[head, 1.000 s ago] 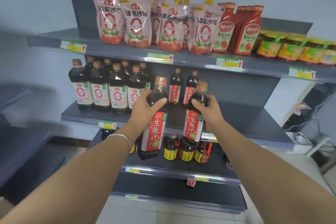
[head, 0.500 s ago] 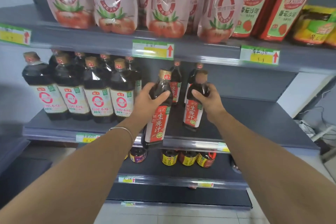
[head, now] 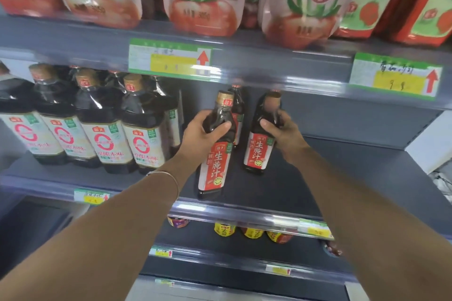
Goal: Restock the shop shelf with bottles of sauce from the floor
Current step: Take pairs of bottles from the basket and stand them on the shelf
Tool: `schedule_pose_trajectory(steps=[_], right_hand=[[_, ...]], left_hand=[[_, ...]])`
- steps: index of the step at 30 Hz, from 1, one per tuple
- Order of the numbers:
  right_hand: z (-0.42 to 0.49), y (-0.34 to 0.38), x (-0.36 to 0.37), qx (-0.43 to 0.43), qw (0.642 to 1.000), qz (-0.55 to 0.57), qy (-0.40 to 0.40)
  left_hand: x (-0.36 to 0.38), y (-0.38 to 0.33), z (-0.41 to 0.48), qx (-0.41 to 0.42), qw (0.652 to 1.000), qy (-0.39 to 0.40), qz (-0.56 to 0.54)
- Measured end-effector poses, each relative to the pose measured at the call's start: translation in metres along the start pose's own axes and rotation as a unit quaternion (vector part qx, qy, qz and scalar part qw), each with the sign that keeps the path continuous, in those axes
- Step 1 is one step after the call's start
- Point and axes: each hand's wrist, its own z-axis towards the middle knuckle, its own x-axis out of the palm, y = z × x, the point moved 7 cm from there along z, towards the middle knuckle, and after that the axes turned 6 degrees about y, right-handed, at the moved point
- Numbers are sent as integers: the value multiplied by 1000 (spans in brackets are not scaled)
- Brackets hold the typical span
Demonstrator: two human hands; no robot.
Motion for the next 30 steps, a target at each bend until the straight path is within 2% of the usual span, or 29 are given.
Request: schedule_pose_trajectory(steps=[6,10,17,23,26,30], right_hand=[[11,1,-10,9,997,-35,65],[12,3,-9,-5,995,-58,78],[7,1,-12,-13,993,-80,86],[1,-3,-9,2,991,-82,110],[-2,-1,-10,6,988,-99,121],[-1,-3,-19,26,991,-103,85]], left_hand=[[20,4,25,8,999,14,-35],[34,8,38,22,997,40,-67],[31,24,56,-21,982,79,-171],[25,15,51,-37,987,145,-57],[28,10,48,-38,988,138,-56],[36,13,48,-44,989,126,-68]])
